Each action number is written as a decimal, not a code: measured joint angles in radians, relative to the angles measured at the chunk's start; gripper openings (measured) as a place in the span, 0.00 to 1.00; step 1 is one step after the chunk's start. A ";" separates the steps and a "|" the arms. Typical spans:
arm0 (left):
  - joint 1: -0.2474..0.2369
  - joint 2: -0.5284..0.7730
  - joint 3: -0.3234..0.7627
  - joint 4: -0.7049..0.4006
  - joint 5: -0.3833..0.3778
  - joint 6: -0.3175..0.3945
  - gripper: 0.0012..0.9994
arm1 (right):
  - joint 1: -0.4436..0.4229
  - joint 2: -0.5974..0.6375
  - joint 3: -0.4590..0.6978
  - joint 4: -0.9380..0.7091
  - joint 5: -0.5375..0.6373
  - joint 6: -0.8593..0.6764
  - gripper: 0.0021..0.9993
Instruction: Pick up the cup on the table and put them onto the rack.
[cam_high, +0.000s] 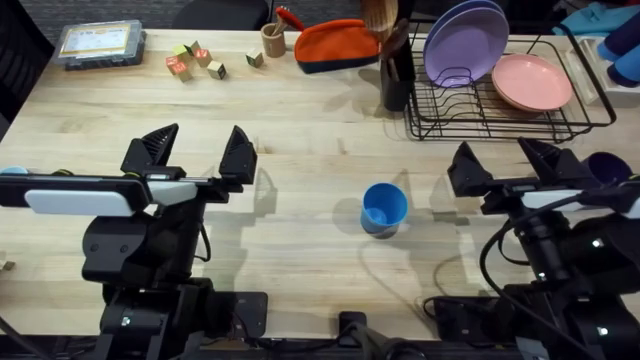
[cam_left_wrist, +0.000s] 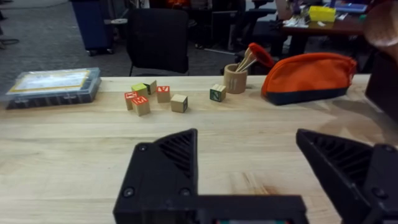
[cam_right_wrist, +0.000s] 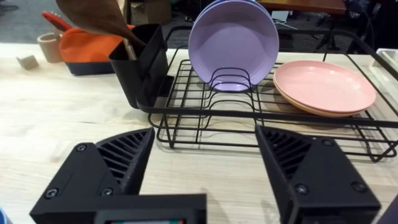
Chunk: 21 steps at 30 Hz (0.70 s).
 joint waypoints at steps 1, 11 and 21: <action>0.000 0.000 0.000 0.000 0.000 0.000 0.99 | 0.000 0.000 0.000 0.000 0.000 0.000 1.00; 0.000 0.000 0.000 0.002 0.000 0.000 0.99 | 0.000 0.000 0.000 -0.002 0.000 0.000 1.00; 0.000 0.012 0.157 -0.301 -0.015 0.000 0.99 | 0.000 0.002 0.112 -0.242 0.036 -0.037 1.00</action>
